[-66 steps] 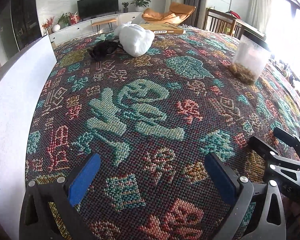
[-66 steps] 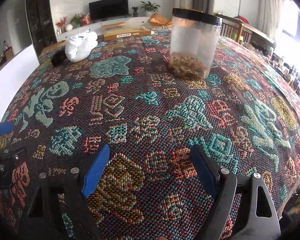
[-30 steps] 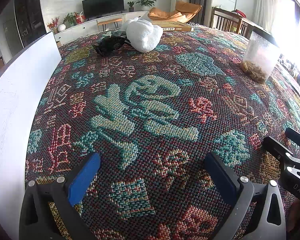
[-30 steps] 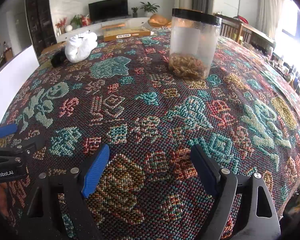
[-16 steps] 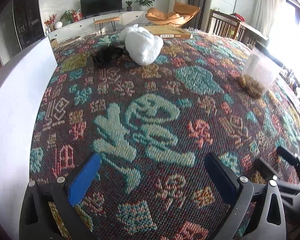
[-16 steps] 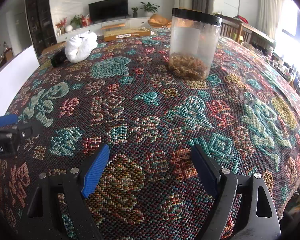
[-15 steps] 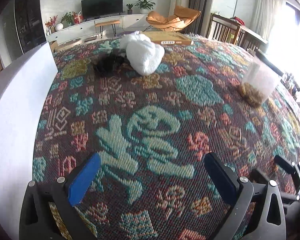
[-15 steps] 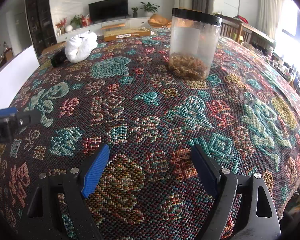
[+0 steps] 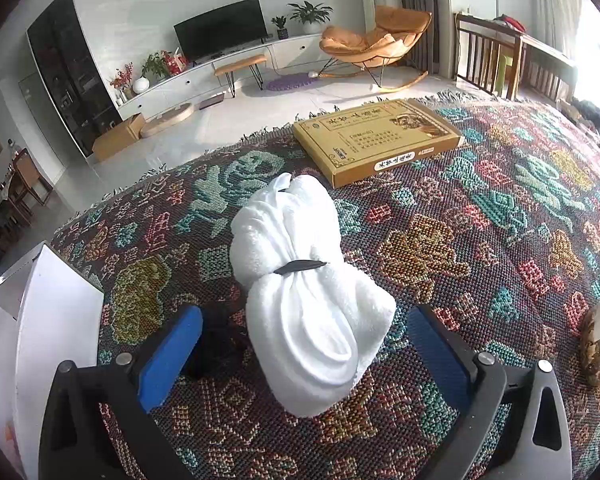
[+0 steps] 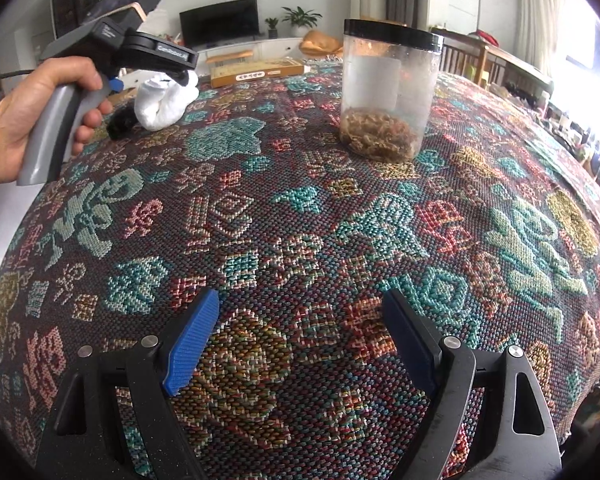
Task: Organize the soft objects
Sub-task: 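Grasp the white knotted towel plush with the left gripper and lift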
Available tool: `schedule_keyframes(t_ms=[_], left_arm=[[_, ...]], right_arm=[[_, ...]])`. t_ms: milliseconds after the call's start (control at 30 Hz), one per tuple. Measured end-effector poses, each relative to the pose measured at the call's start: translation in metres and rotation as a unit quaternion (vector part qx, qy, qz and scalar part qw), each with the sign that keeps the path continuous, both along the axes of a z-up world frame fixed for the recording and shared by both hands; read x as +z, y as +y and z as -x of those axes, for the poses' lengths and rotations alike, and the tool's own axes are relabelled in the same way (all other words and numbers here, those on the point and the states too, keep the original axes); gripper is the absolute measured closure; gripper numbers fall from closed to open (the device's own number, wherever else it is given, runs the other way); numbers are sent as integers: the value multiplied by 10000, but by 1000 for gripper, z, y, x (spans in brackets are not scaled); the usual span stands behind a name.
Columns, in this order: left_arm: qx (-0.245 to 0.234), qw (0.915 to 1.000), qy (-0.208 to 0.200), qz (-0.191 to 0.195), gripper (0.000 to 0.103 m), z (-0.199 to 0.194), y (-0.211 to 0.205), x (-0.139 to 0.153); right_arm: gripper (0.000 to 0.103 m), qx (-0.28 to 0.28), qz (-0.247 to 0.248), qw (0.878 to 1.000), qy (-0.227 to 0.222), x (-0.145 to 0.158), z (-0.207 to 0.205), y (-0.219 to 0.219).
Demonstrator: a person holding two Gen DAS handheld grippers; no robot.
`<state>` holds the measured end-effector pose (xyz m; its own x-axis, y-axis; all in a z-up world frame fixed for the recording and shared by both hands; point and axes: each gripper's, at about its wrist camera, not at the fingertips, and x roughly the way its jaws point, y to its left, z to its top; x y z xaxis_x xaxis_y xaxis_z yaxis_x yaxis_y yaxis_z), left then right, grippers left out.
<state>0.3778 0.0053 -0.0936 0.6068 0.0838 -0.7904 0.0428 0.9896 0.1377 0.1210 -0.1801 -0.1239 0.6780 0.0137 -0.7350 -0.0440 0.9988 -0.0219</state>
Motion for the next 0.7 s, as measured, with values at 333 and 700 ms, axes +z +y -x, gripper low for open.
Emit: schedule_keyframes(t_ms=[333,700], left_arm=[[-597,9957,-406,573,66,123,5,58],[-691,9964,-83,490,20,271,34,-1]], right_arm=[[17,6,-15,10000,10,0,0,-2],[17,-29,109,9999,53,0,-1,7]])
